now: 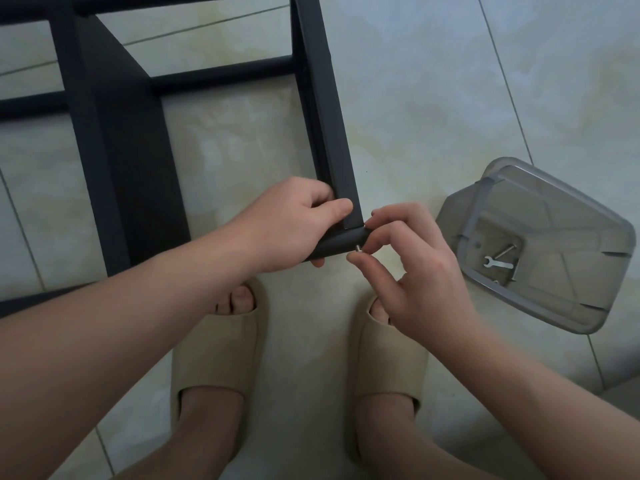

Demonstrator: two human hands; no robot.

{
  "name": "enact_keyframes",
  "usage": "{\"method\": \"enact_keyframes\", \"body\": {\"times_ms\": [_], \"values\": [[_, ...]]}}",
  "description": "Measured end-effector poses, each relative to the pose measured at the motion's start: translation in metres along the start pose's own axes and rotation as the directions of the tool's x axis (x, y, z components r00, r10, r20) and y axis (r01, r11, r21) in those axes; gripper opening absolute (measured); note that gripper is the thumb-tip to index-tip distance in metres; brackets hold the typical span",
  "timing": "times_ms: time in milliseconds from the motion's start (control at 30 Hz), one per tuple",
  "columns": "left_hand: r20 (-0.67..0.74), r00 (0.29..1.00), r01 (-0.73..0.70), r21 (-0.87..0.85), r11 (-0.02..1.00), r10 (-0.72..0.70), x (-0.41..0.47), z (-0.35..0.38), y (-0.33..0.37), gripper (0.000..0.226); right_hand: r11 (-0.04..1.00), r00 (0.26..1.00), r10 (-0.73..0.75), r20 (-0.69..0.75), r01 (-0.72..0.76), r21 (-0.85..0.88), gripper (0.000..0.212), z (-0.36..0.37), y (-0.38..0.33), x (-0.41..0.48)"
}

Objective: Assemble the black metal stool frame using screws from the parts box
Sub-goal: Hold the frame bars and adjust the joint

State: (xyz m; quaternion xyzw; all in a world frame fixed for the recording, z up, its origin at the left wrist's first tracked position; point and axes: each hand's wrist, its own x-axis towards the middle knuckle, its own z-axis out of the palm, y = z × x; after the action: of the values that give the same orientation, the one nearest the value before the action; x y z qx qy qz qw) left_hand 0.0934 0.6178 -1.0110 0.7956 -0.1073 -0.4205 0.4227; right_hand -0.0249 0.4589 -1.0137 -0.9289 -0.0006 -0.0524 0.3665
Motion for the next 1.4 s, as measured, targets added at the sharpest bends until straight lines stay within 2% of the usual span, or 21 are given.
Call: {"method": "enact_keyframes", "body": {"times_ms": [400,600,867,967,1100,1267,1400], "values": [[-0.023,1.000,-0.004,0.010,1.000,0.004,0.002,0.002,-0.001,0.037,0.991,0.997,-0.073,0.028,0.076,-0.107,0.026,-0.002,-0.002,0.006],[-0.025,1.000,-0.009,0.004,1.000,0.009,0.001,0.002,0.000,0.036,0.998,0.992,-0.052,0.117,0.057,-0.038,0.019,-0.014,0.001,0.007],[-0.005,1.000,0.021,-0.065,0.998,-0.021,0.000,-0.002,-0.001,0.035,1.000,0.997,-0.025,0.068,0.025,-0.008,0.023,-0.011,0.002,0.015],[0.000,1.000,0.014,-0.075,0.997,-0.014,0.000,-0.002,-0.003,0.034,0.999,0.993,-0.002,0.119,-0.004,0.045,0.026,-0.017,0.006,0.020],[-0.003,1.000,0.015,-0.078,0.997,-0.015,0.001,-0.001,-0.004,0.034,0.992,0.979,0.005,0.206,-0.031,0.121,0.020,-0.024,0.012,0.024],[-0.021,1.000,0.003,-0.049,0.999,-0.004,0.000,-0.001,-0.003,0.033,0.994,0.988,0.053,0.147,-0.067,0.090,0.022,-0.018,0.010,0.021],[-0.103,0.995,0.001,0.019,1.000,0.001,0.001,-0.008,0.000,0.032,0.995,0.991,0.046,0.124,-0.056,0.078,0.023,-0.011,0.004,0.033]]}}
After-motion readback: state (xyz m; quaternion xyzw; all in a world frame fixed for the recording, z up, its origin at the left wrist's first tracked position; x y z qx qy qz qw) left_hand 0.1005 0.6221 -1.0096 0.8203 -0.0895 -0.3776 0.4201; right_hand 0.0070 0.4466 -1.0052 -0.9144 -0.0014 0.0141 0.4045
